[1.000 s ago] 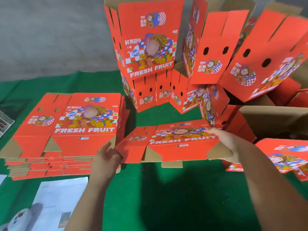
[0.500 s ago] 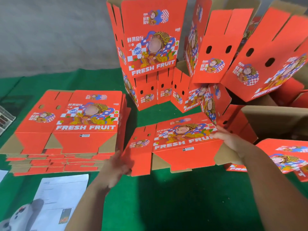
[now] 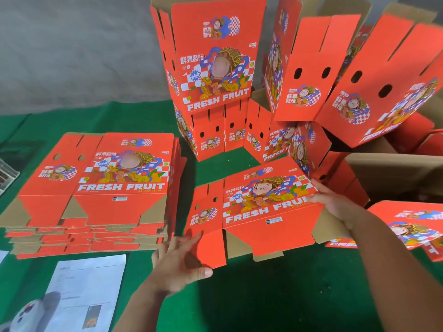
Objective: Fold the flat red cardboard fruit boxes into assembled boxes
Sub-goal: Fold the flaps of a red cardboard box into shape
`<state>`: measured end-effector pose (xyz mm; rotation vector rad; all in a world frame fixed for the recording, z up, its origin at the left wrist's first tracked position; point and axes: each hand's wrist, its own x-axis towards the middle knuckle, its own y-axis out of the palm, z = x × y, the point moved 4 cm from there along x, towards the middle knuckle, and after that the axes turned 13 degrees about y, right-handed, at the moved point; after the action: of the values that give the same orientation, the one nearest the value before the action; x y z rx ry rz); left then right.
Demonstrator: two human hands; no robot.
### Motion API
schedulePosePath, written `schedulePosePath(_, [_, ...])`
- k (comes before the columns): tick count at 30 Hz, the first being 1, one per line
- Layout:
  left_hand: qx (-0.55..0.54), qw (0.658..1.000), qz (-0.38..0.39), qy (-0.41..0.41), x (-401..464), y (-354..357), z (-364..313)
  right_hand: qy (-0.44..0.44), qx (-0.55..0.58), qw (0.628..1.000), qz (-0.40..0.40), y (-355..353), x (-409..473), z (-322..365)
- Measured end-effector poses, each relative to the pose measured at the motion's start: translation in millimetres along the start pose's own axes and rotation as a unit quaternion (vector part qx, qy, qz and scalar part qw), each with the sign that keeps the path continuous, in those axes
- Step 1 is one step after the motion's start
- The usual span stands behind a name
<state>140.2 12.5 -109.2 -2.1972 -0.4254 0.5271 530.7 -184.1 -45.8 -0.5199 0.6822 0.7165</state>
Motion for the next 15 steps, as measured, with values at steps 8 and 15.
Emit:
schedulePosePath(8, [0.016,0.954,-0.287,0.082,7,-32,-22,-0.002,0.025,0.999,-0.041,10,-5,-1])
schedulePosePath(15, [-0.108,0.903,-0.413,0.051,22,-65,-37,-0.002,0.267,0.961,0.067,16,-20,-9])
